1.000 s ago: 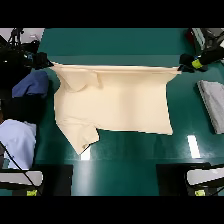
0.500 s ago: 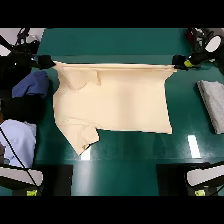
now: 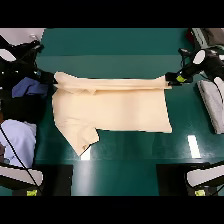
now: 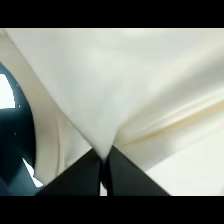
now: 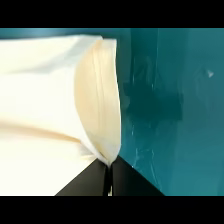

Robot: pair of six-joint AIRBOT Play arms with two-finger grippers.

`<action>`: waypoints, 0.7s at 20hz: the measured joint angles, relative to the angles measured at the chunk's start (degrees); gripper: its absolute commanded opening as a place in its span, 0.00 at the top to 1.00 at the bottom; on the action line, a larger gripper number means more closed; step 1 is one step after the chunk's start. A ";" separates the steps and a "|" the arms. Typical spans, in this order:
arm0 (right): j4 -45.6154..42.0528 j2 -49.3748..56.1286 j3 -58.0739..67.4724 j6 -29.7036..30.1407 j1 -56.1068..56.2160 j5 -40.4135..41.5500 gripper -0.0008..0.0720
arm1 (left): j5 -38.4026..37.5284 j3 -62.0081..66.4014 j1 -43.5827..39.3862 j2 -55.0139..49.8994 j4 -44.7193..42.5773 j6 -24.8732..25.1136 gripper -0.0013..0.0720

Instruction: Fold the shirts.

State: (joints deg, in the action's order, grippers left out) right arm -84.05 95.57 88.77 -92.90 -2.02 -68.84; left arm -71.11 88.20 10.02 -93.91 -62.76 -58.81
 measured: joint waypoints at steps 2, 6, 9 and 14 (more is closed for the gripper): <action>0.15 0.00 -1.03 0.02 0.09 -0.55 0.97 | -1.01 -1.38 0.00 0.00 -0.68 -0.02 0.94; -0.20 -0.26 -1.84 0.02 0.26 -3.19 0.24 | -1.95 -2.38 0.13 0.00 -2.29 -2.71 0.20; 0.22 -1.81 -2.03 0.26 0.26 -5.95 0.24 | -3.61 -2.60 -0.02 0.00 -3.76 -5.05 0.20; 0.48 -6.47 -2.47 1.22 0.04 -10.29 0.25 | -8.20 -2.73 0.00 0.02 -5.64 -8.24 0.30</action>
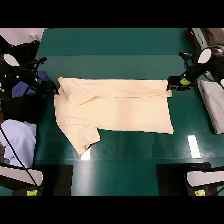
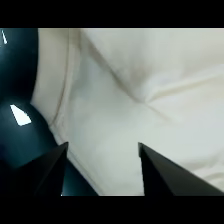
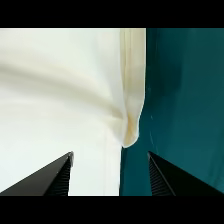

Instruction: Fold the shirts.

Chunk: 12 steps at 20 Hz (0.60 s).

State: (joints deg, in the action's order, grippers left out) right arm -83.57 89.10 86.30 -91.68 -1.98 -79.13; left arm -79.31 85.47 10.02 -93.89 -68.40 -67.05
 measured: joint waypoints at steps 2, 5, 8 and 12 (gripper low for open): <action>0.22 -2.56 -2.01 0.59 -0.57 -1.46 0.25 | -2.71 -0.33 0.00 0.24 -0.28 -1.31 0.30; 2.62 -8.00 -8.66 1.49 -2.10 -1.70 0.25 | -4.98 -3.93 0.00 3.32 -0.46 -3.17 0.30; 6.58 -13.81 -16.20 2.82 -3.74 0.68 0.25 | -5.27 -12.74 0.02 10.14 -0.70 -5.16 0.30; 9.16 -19.54 -23.63 3.85 -4.85 3.23 0.25 | -2.19 -29.88 0.02 22.58 -1.14 -8.28 0.30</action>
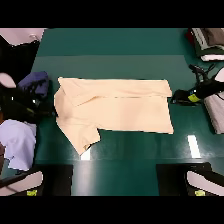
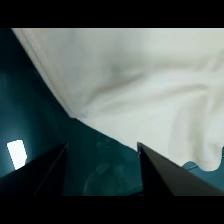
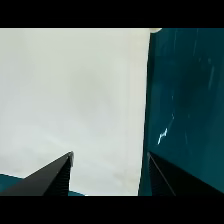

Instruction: Fold the shirts.

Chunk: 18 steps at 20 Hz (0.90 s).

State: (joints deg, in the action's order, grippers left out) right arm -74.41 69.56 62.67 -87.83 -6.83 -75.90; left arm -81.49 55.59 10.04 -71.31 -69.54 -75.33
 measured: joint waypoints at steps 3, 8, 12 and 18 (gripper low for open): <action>0.92 -2.36 -2.58 0.35 -0.24 0.81 0.25 | 3.80 -11.47 0.00 7.37 1.03 -1.60 0.30; 1.27 -3.85 -3.82 0.50 -0.39 1.07 0.25 | 7.80 -22.34 -1.46 11.37 7.43 -2.29 0.30; 1.38 -4.13 -4.04 0.55 -0.39 0.61 0.25 | 10.54 -25.00 -5.92 11.98 8.66 -4.31 0.30; 1.38 -4.20 -4.09 0.55 -0.39 -0.11 0.25 | 16.11 -25.92 -12.96 12.07 10.47 -7.50 0.90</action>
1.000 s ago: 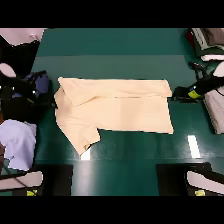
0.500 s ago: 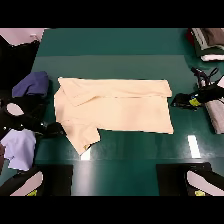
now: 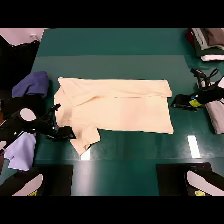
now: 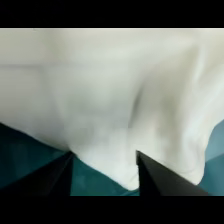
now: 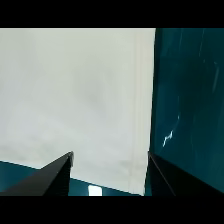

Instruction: Fold the shirts.

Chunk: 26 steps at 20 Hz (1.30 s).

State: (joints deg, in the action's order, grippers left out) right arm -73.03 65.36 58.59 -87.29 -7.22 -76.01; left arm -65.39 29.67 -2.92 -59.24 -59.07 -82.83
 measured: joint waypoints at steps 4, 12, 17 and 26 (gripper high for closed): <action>-0.22 0.00 -0.09 0.02 0.00 -1.38 0.25 | 3.41 0.09 -1.66 -0.11 -0.13 -1.20 0.95; -0.52 -0.02 -10.43 0.04 -2.27 -0.50 0.25 | 2.14 2.32 -2.21 0.31 0.24 -0.17 0.95; 1.18 -0.02 -18.40 1.57 -4.55 1.46 0.30 | 1.44 3.02 -2.21 0.33 0.22 0.48 0.95; 2.19 -4.83 -22.56 2.89 -2.91 4.31 0.97 | -4.11 6.64 -2.21 0.42 0.17 1.92 0.95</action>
State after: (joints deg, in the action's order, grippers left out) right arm -70.85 60.53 36.03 -84.40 -10.13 -71.70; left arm -69.49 36.32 -5.13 -58.83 -58.89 -80.90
